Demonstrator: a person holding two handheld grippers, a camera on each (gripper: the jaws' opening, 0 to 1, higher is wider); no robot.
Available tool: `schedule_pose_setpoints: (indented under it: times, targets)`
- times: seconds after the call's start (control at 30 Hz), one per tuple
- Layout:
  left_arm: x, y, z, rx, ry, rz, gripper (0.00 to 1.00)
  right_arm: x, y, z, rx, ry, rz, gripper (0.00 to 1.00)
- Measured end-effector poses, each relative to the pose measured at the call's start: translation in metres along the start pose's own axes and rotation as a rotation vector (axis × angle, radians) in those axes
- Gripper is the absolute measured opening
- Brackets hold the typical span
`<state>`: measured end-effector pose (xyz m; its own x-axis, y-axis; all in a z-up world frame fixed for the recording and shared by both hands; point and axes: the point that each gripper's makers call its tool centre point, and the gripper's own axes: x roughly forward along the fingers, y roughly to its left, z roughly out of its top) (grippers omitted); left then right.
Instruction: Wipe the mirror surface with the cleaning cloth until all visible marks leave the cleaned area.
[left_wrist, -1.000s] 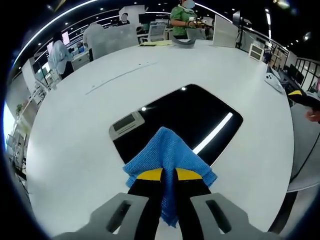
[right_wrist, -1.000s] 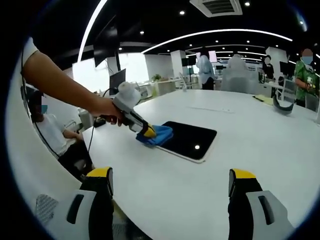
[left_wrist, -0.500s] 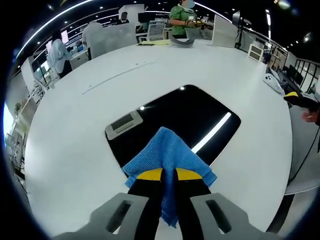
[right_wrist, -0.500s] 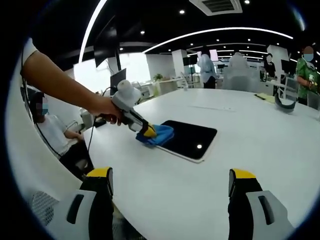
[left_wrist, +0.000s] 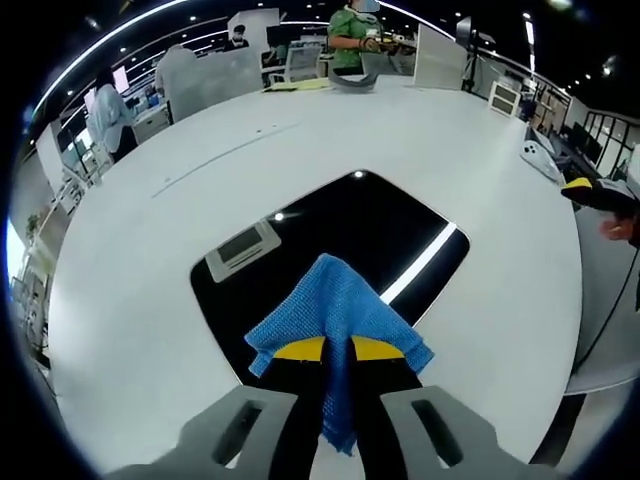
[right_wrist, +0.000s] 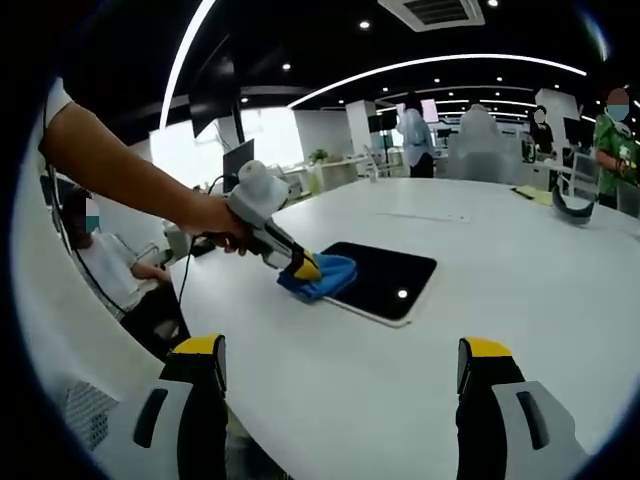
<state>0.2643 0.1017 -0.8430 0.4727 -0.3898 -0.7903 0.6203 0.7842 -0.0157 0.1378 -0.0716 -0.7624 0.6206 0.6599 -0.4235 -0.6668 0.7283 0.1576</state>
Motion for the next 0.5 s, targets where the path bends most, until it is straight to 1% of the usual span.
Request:
schedule_pose_setpoints:
  times: [0.33,0.5]
  targets:
    - [0.0023,-0.0045,0.0022,0.008,0.026,-0.008,0.06,0.0000,0.0009,0.0013,-0.007,-0.003,0.003,0.96]
    - [0.0037,-0.0086,0.0036,0.007,0.029,-0.011,0.06,0.0004,0.0009,0.0016,-0.005,-0.004,0.005,0.96]
